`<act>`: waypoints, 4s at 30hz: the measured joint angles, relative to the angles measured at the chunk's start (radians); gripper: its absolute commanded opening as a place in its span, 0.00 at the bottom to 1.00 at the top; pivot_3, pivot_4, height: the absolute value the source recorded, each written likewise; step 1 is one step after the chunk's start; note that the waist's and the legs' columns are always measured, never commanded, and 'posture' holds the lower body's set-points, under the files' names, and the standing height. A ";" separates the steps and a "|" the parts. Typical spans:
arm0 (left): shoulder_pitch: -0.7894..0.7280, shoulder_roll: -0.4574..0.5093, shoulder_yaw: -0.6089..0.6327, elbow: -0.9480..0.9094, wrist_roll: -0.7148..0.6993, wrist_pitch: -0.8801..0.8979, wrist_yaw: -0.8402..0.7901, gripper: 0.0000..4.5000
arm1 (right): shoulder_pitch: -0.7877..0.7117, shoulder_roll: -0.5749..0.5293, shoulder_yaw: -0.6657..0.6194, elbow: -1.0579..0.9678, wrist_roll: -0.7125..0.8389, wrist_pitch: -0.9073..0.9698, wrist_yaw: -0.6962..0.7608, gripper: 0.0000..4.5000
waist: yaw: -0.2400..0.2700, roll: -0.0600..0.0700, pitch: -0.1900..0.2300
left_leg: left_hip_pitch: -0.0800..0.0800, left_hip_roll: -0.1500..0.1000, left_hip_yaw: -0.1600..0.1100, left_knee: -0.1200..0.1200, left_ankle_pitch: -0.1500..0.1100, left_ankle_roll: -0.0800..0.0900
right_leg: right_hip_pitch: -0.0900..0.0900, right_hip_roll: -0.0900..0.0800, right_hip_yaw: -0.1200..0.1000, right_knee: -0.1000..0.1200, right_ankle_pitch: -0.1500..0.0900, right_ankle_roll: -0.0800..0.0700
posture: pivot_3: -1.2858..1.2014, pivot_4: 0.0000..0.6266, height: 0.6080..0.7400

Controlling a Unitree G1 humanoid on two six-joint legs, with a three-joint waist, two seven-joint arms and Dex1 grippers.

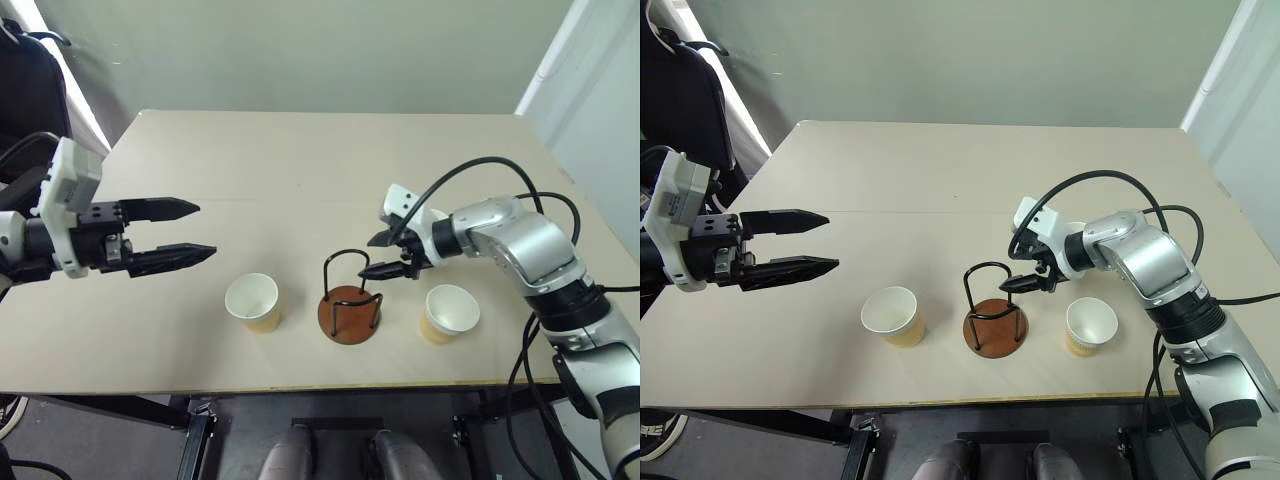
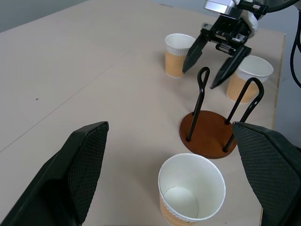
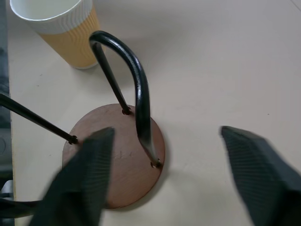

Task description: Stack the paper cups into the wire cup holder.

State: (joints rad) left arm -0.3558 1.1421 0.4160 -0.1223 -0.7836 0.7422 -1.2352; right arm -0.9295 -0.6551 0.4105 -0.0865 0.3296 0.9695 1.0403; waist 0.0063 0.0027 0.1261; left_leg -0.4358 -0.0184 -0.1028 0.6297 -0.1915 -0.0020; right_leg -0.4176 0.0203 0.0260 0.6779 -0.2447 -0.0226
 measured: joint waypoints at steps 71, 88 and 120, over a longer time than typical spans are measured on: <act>-0.003 0.073 -0.147 -0.153 0.025 -0.014 -0.151 1.00 | -0.034 -0.474 -0.279 -0.228 0.269 -0.172 0.505 0.01 | -0.002 -0.005 0.000 | 0.007 0.006 0.002 0.001 -0.003 0.000 | 0.009 0.008 0.005 -0.002 -0.007 0.000 | 0.52 0.24 1.00; 0.028 0.076 -0.098 -0.185 -0.001 0.015 -0.127 1.00 | -0.142 -0.204 -0.041 -0.155 0.058 -0.295 0.419 0.01 | 0.000 -0.004 0.001 | 0.005 0.010 0.001 0.001 -0.004 -0.001 | 0.006 0.010 0.002 0.000 -0.006 -0.006 | 0.52 0.24 1.00; 0.032 0.091 -0.077 -0.195 -0.014 0.028 -0.108 1.00 | -0.235 -0.238 -0.059 0.273 -0.167 -0.496 0.379 0.96 | 0.009 -0.006 0.000 | 0.007 0.012 0.001 0.001 -0.007 -0.005 | 0.006 0.011 0.002 0.000 -0.004 -0.012 | 0.52 0.24 1.00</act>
State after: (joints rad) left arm -0.3234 1.2328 0.3393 -0.3175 -0.7978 0.7702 -1.3427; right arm -1.1640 -0.8929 0.3510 0.1860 0.1625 0.4734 1.4195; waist 0.0157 -0.0035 0.1258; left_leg -0.4287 -0.0067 -0.1022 0.6308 -0.1983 -0.0074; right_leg -0.4115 0.0315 0.0278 0.6779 -0.2488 -0.0347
